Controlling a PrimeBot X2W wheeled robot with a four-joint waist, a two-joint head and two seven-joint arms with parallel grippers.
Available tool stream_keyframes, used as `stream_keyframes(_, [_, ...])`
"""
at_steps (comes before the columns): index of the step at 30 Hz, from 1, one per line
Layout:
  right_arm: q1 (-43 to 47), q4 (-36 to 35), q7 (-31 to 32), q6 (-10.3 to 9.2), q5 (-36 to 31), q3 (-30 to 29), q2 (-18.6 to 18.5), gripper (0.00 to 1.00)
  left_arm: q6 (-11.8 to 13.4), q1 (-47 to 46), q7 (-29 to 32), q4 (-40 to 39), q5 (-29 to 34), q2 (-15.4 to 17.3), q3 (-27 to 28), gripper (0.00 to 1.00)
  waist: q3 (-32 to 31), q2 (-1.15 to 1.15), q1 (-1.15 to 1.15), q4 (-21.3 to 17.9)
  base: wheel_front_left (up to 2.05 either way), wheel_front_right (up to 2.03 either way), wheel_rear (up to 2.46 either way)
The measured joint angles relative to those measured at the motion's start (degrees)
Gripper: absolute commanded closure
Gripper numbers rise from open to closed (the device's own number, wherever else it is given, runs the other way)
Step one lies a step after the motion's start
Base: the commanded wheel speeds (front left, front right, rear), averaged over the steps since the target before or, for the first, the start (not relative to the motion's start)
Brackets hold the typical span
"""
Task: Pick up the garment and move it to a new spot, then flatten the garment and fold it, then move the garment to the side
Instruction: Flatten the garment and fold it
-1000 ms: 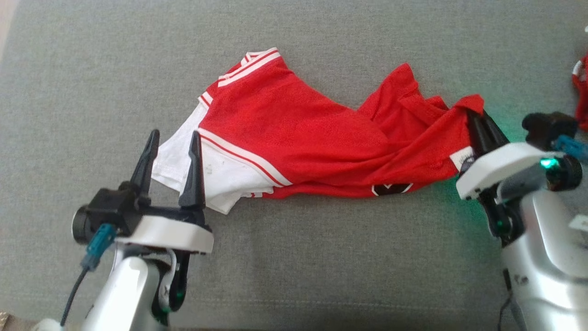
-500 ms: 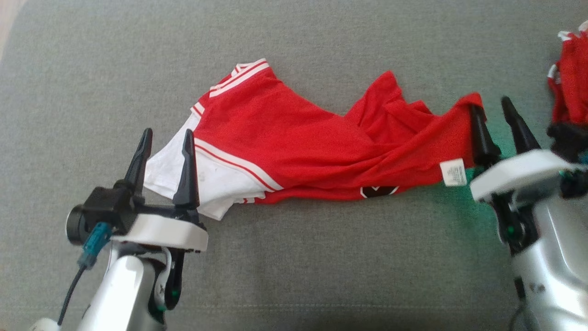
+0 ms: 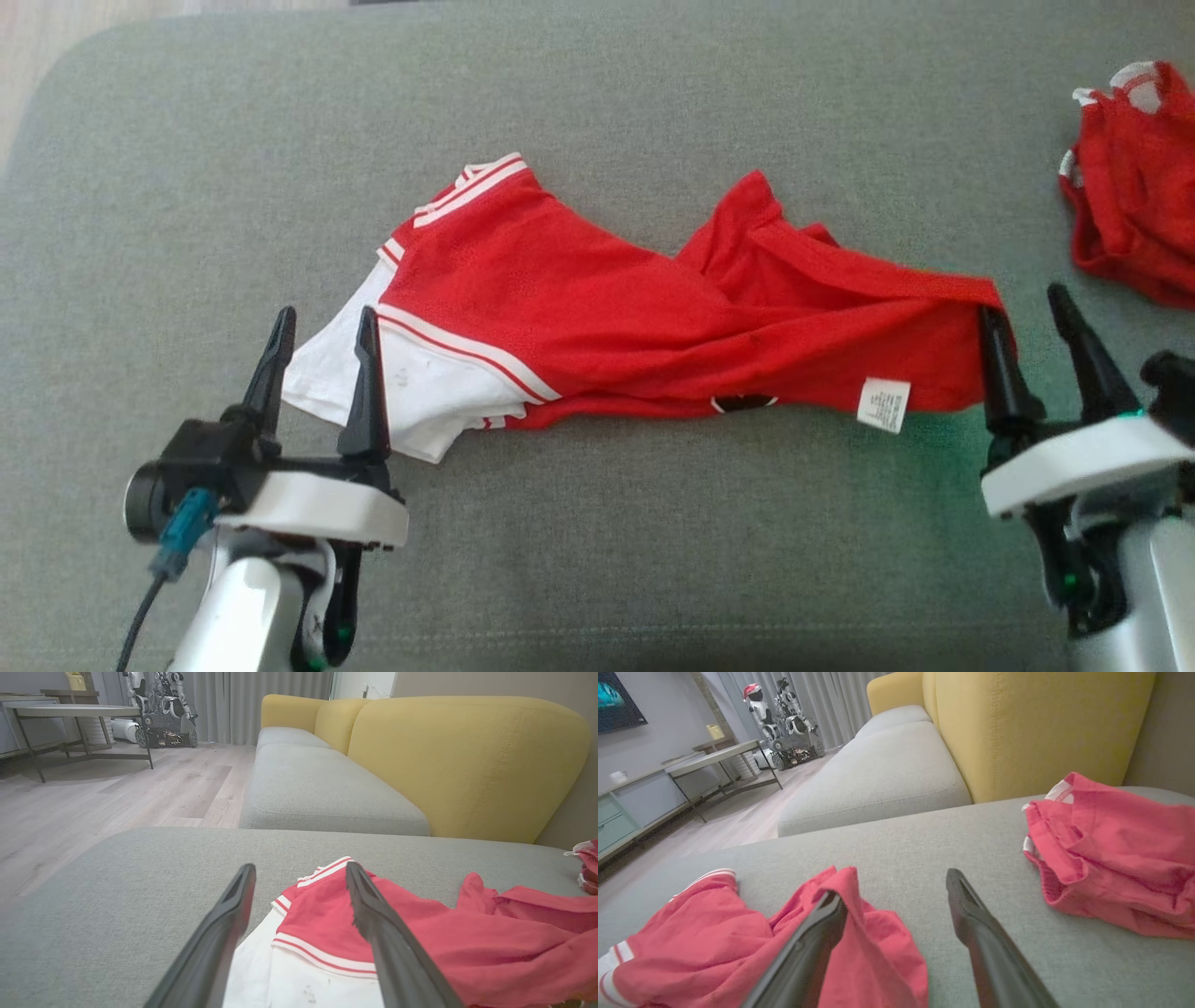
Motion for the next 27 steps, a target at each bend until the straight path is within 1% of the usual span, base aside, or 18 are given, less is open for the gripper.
stream_keyframes(7, [5.5, -4.5, 4.1, 0.00, -1.8, -1.3, 2.1, 0.00, 0.0, 1.4, 0.0, -0.1, 0.0, 0.4, 0.0, 0.00, -1.4, 0.00, 0.00, -0.2, 0.00, 0.00, 0.00])
stream_keyframes(12, [7.7, -6.8, 5.2, 0.00, -2.6, -1.9, 3.5, 0.00, 0.5, 1.6, 0.0, -0.3, 0.0, 0.4, -0.1, 0.00, -2.1, 0.00, 0.00, -0.2, 0.00, 0.00, 0.00])
stream_keyframes(17, [10.3, -9.1, 5.2, 0.00, -3.6, -1.7, 4.3, 0.00, 0.5, 2.0, 0.0, -0.6, 0.0, 0.5, -0.1, 0.00, -2.9, 0.00, 0.00, -0.4, 0.00, 0.00, 0.00])
stream_keyframes(20, [11.3, -11.2, 4.5, 0.00, -5.5, -0.6, 4.7, 0.00, 0.5, 3.4, 0.1, -0.7, -0.1, 0.7, -0.1, 0.00, -3.5, 0.00, 0.00, -0.5, 0.00, 0.00, 0.00])
stream_keyframes(27, [15.8, -15.4, 3.5, 0.00, -8.8, 1.3, 5.3, 0.00, 1.5, 6.6, 1.2, -1.8, -0.2, 1.8, 0.0, 0.00, -5.6, 0.00, 0.00, -0.8, 0.00, 0.00, 0.00])
